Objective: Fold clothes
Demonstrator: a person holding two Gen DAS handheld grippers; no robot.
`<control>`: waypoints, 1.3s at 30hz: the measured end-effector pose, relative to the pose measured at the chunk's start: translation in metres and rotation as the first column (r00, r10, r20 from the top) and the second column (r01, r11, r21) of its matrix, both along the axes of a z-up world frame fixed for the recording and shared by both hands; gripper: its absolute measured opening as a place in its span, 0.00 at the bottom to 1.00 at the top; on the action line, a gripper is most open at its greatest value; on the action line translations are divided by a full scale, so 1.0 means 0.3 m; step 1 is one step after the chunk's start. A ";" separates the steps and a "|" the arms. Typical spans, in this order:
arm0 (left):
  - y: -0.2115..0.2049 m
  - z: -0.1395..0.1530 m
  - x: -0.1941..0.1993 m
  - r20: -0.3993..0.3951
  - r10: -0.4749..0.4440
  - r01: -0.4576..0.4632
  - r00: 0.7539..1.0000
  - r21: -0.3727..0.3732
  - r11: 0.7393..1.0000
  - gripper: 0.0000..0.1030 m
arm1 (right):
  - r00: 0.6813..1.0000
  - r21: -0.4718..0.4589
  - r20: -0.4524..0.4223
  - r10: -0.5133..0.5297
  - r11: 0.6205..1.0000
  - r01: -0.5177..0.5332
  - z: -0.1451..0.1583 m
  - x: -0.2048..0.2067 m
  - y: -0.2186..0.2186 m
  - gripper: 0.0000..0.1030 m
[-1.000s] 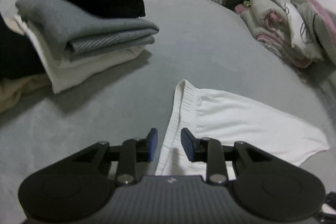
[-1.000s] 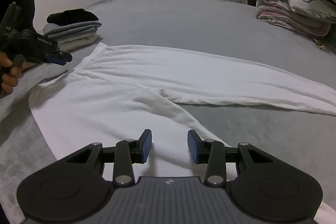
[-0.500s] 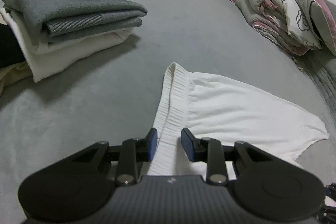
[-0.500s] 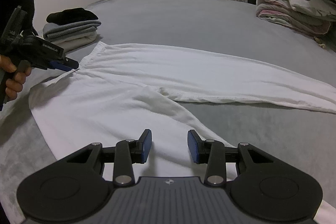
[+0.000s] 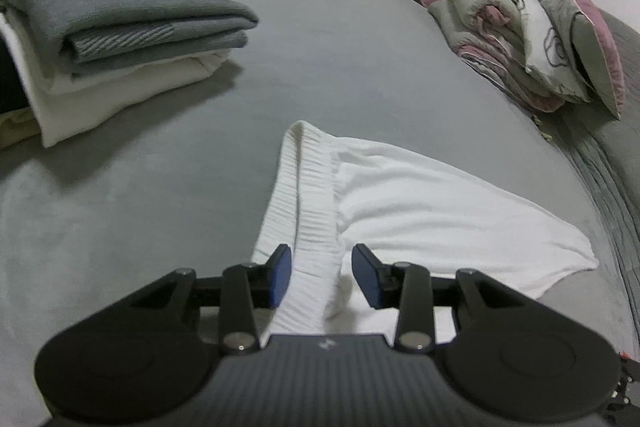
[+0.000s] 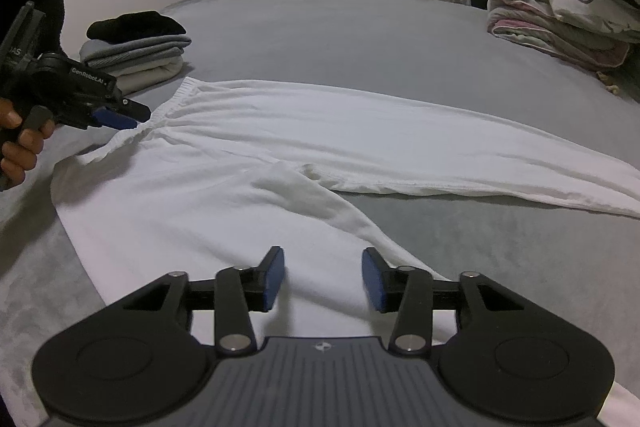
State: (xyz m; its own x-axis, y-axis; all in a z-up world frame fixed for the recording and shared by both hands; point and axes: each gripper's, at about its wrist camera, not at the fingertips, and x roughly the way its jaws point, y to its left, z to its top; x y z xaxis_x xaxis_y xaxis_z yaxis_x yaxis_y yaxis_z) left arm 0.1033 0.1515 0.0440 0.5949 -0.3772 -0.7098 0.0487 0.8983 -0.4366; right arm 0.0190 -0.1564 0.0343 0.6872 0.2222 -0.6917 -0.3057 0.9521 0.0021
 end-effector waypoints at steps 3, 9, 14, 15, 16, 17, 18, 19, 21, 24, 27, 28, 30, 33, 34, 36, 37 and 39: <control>0.001 -0.003 0.003 -0.006 -0.001 0.001 1.000 -0.029 1.000 0.33 | 1.000 0.002 0.001 -0.001 1.000 0.001 0.002 0.002 0.002 0.44; 0.003 -0.015 0.010 -0.022 0.018 -0.019 1.000 -0.017 1.000 0.33 | 1.000 0.005 0.003 -0.004 1.000 0.004 0.006 0.001 0.005 0.44; 0.001 -0.011 0.011 -0.025 0.042 -0.041 0.999 0.046 0.998 0.31 | 1.000 0.008 0.004 -0.004 1.000 0.004 0.009 -0.001 0.004 0.44; 0.001 -0.011 0.010 -0.032 0.046 -0.044 0.998 0.062 0.997 0.30 | 1.000 0.008 0.004 -0.004 1.000 0.004 0.009 -0.001 0.004 0.44; 0.003 -0.010 0.009 -0.043 0.042 -0.039 0.998 0.064 0.997 0.30 | 1.000 0.009 0.005 -0.004 1.000 0.004 0.009 -0.001 0.004 0.44; 0.007 -0.009 0.006 -0.053 0.039 -0.036 0.998 0.055 0.998 0.30 | 1.000 0.009 0.005 -0.004 1.000 0.004 0.010 0.000 0.002 0.44; 0.012 -0.007 0.003 -0.061 0.038 -0.036 0.997 0.042 0.998 0.31 | 1.000 0.009 0.005 -0.004 1.000 0.004 0.010 0.000 0.001 0.44; 0.016 -0.005 -0.001 -0.067 0.039 -0.037 0.997 0.029 0.999 0.31 | 1.000 0.010 0.005 -0.004 1.000 0.004 0.010 0.001 0.000 0.44; 0.023 -0.004 -0.008 -0.077 0.038 -0.037 0.996 0.008 0.999 0.31 | 1.000 0.010 0.005 -0.003 1.000 0.003 0.008 0.002 0.000 0.44; 0.030 -0.005 -0.013 -0.087 0.034 -0.034 0.996 -0.004 0.999 0.31 | 1.000 0.010 0.004 0.000 1.000 0.000 0.008 0.004 0.003 0.44; 0.034 -0.008 -0.012 -0.090 0.024 -0.026 0.996 -0.022 0.999 0.31 | 1.000 0.010 0.003 0.002 1.000 -0.002 0.008 0.005 0.000 0.44; 0.034 -0.009 -0.011 -0.090 0.022 -0.025 0.996 -0.028 0.999 0.31 | 1.000 0.010 0.003 0.002 1.000 -0.002 0.008 0.005 0.000 0.44; 0.035 -0.009 -0.010 -0.085 0.013 -0.017 0.996 -0.049 0.999 0.19 | 1.000 0.011 0.003 0.001 1.000 -0.001 0.008 0.005 -0.002 0.44; 0.033 -0.004 -0.010 -0.072 0.009 -0.015 0.997 -0.078 0.997 0.11 | 1.000 0.010 0.004 0.002 1.000 -0.002 0.008 0.004 -0.001 0.45; 0.030 -0.005 -0.009 -0.071 0.010 -0.015 0.997 -0.074 0.997 0.11 | 1.000 0.011 0.004 0.002 1.000 -0.002 0.007 0.004 0.000 0.45; 0.026 -0.008 -0.006 -0.074 0.007 -0.013 0.997 -0.069 0.998 0.11 | 1.000 0.011 0.005 0.003 1.000 -0.003 0.006 0.004 0.001 0.45; 0.023 -0.010 -0.005 -0.077 0.007 -0.012 0.997 -0.063 0.998 0.11 | 1.000 0.011 0.005 0.003 1.000 -0.003 0.006 0.004 0.002 0.44; 0.024 -0.015 -0.004 -0.084 0.010 -0.016 0.996 -0.065 0.998 0.15 | 1.000 0.011 0.005 0.002 1.000 -0.002 0.005 0.004 0.003 0.45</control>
State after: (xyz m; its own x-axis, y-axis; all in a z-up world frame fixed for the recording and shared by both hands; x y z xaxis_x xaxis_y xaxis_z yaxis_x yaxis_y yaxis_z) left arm 0.1022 0.1586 0.0395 0.5396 -0.4169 -0.7314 -0.0020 0.8681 -0.4964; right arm 0.0201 -0.1556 0.0357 0.6903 0.2315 -0.6855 -0.3078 0.9514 0.0114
